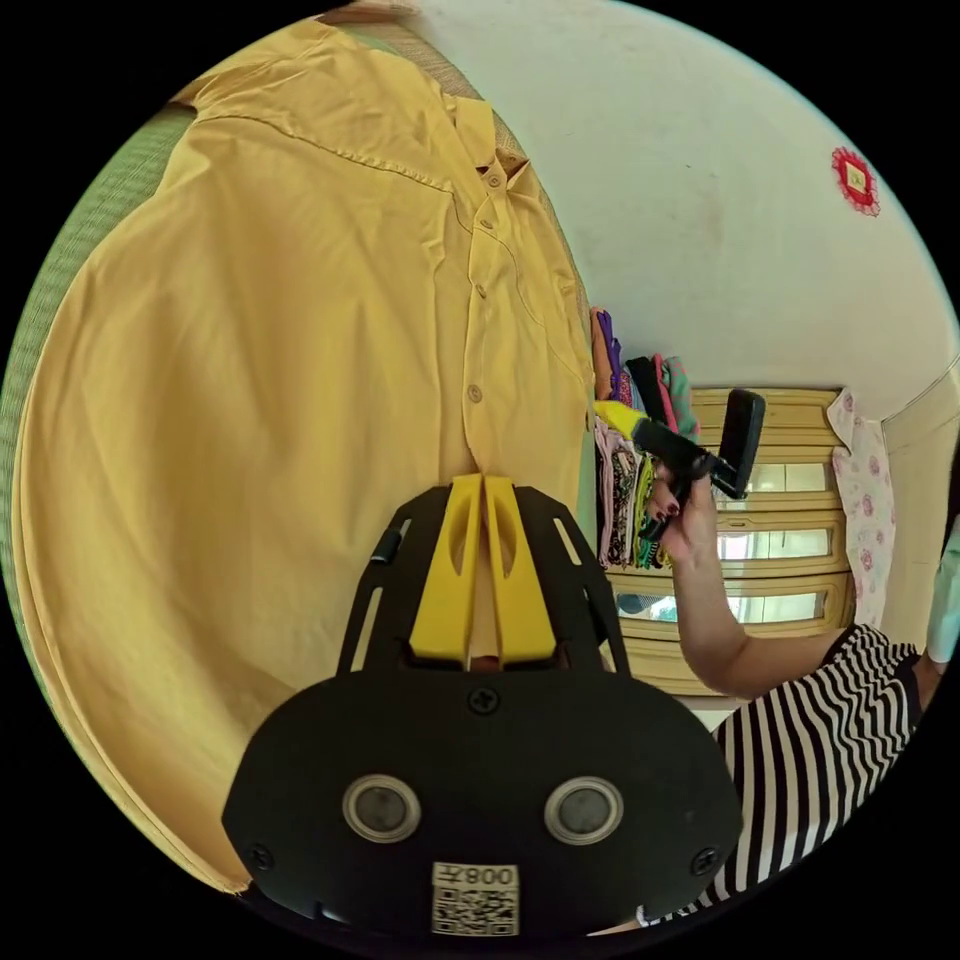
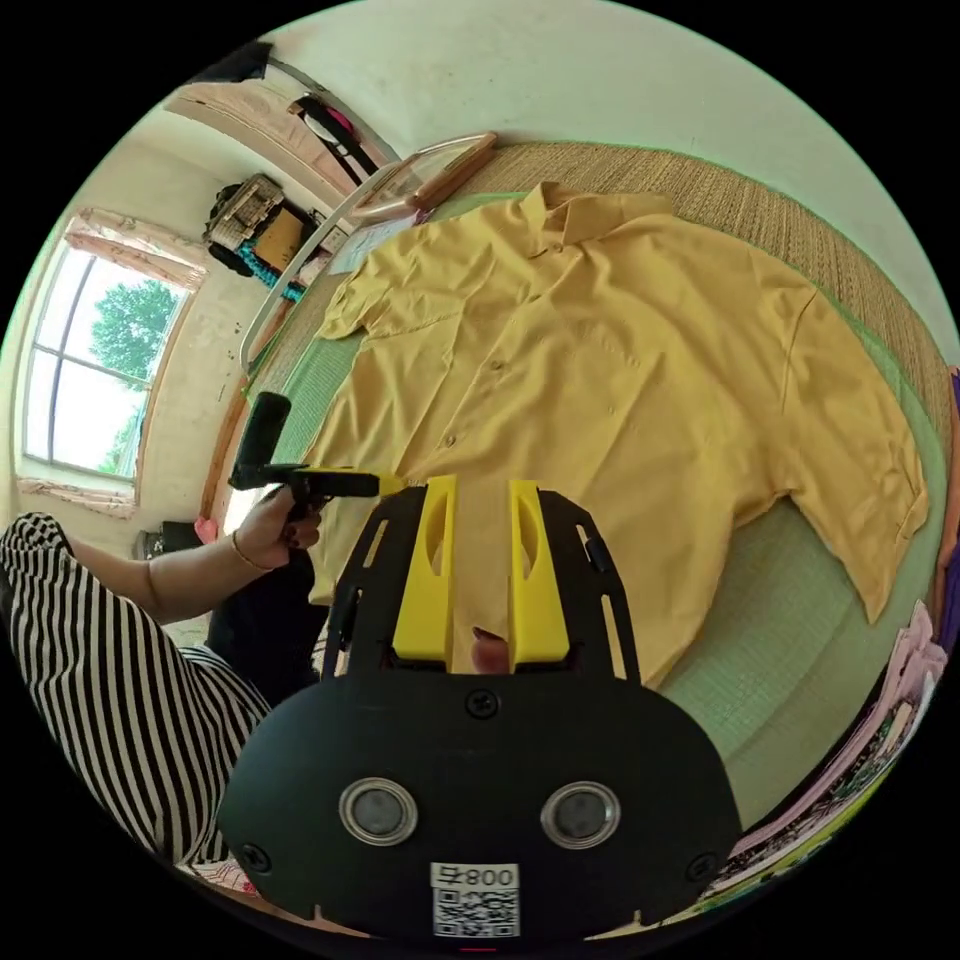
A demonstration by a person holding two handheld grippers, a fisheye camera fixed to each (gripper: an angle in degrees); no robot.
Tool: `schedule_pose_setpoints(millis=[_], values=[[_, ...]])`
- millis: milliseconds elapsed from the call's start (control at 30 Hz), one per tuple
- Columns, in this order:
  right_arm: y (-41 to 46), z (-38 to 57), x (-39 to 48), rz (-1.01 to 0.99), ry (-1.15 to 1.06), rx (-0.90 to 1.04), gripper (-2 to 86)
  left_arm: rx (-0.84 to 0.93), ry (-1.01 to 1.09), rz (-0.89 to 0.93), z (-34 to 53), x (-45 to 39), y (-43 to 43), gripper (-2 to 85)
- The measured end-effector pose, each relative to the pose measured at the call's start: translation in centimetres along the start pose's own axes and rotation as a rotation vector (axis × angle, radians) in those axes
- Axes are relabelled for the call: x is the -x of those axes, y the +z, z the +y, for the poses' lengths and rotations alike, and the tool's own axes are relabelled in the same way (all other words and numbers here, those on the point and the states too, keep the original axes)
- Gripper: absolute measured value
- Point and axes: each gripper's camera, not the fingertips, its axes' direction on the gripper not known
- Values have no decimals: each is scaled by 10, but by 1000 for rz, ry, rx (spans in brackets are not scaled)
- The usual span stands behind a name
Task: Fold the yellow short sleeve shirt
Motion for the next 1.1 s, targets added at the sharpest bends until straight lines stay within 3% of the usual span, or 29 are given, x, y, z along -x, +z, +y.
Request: schedule_pose_setpoints(millis=[100,267,433,567,800,933,1100], values=[[42,41,48,54,-22,105,91,4,12,-23,-2,2,-6,4],[69,51,56,131,17,148,67,30,27,-65,0,3,-13,4],[42,57,34,-38,58,131,15,26,37,-60,2,6,-30,6],[9,74,9,-394,103,16,10,12,54,-40,3,4,-43,12],[66,83,2,-467,164,117,43,11,28,-92,20,19,-72,26],[68,94,16,-428,157,139,81,-7,20,-170,34,24,-104,34],[-24,149,-3,-124,237,-10,92,-85,17,-342,48,25,-165,53]])
